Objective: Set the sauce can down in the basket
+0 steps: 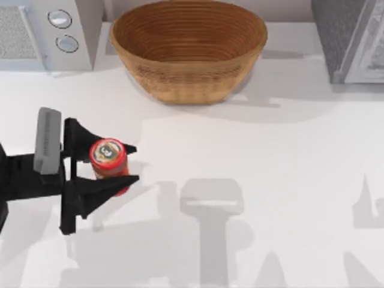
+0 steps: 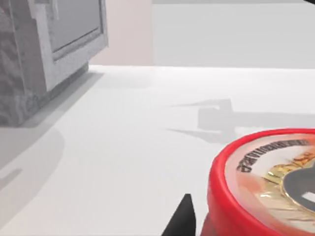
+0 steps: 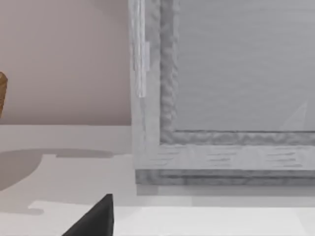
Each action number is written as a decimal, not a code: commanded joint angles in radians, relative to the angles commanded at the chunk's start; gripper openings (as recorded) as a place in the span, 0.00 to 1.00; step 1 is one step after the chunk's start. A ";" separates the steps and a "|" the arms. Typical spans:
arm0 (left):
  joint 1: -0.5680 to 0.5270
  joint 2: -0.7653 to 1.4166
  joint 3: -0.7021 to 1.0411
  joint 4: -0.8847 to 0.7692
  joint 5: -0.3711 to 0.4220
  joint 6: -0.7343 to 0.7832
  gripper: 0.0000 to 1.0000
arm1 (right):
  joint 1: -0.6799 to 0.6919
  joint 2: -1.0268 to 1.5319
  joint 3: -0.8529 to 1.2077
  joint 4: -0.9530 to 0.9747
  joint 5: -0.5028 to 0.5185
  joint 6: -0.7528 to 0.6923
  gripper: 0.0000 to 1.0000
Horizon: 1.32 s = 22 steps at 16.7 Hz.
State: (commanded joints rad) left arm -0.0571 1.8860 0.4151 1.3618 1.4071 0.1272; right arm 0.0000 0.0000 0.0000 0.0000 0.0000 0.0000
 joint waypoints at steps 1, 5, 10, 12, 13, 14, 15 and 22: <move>0.009 -0.018 -0.018 -0.006 0.010 0.003 0.00 | 0.000 0.000 0.000 0.000 0.000 0.000 1.00; 0.013 -0.026 -0.026 -0.008 0.015 0.004 0.00 | 0.000 0.000 0.000 0.000 0.000 0.000 1.00; -0.026 -0.002 0.045 -0.074 -0.053 -0.011 0.00 | 0.000 0.000 0.000 0.000 0.000 0.000 1.00; -0.054 0.012 0.138 -0.156 -0.144 -0.025 0.00 | 0.000 0.000 0.000 0.000 0.000 0.000 1.00; -0.069 0.019 0.195 -0.196 -0.198 -0.032 0.00 | 0.000 0.000 0.000 0.000 0.000 0.000 1.00; -0.083 0.023 0.258 -0.236 -0.257 -0.038 0.00 | 0.000 0.000 0.000 0.000 0.000 0.000 1.00; -0.096 0.024 0.328 -0.278 -0.325 -0.045 0.00 | 0.000 0.000 0.000 0.000 0.000 0.000 1.00; -0.194 0.054 0.776 -0.618 -0.789 -0.093 0.00 | 0.000 0.000 0.000 0.000 0.000 0.000 1.00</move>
State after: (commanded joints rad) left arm -0.2512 1.9405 1.1915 0.7436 0.6178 0.0346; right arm 0.0000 0.0000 0.0000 0.0000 0.0000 0.0000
